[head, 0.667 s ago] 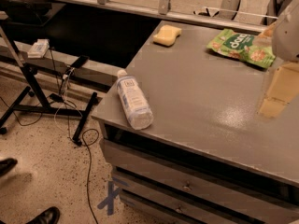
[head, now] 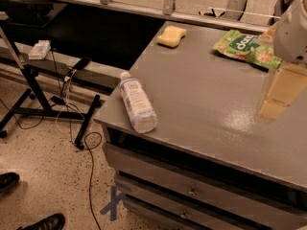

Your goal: Place blue plastic bottle upright

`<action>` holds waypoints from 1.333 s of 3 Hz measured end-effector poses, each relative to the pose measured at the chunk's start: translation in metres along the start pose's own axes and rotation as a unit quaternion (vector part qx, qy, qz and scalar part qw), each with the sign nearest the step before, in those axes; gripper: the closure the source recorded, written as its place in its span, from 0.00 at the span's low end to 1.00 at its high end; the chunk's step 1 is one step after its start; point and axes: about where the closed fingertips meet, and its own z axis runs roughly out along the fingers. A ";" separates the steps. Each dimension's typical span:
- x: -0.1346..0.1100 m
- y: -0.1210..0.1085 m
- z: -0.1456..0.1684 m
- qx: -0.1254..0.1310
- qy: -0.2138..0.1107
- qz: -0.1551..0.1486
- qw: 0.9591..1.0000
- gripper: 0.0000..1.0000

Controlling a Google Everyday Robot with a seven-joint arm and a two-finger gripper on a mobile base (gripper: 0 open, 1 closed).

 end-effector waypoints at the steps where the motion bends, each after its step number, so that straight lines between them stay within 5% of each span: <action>1: -0.041 -0.009 0.009 0.020 -0.014 0.016 1.000 0.00; 2: -0.087 -0.018 0.027 0.022 -0.031 0.059 0.998 0.00; 3: -0.123 -0.029 0.055 0.002 -0.054 0.127 0.990 0.00; 4: -0.148 -0.037 0.089 -0.022 -0.062 0.200 0.977 0.00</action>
Offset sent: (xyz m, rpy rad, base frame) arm 0.0771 0.1351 -0.0114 0.2280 0.0001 -0.3948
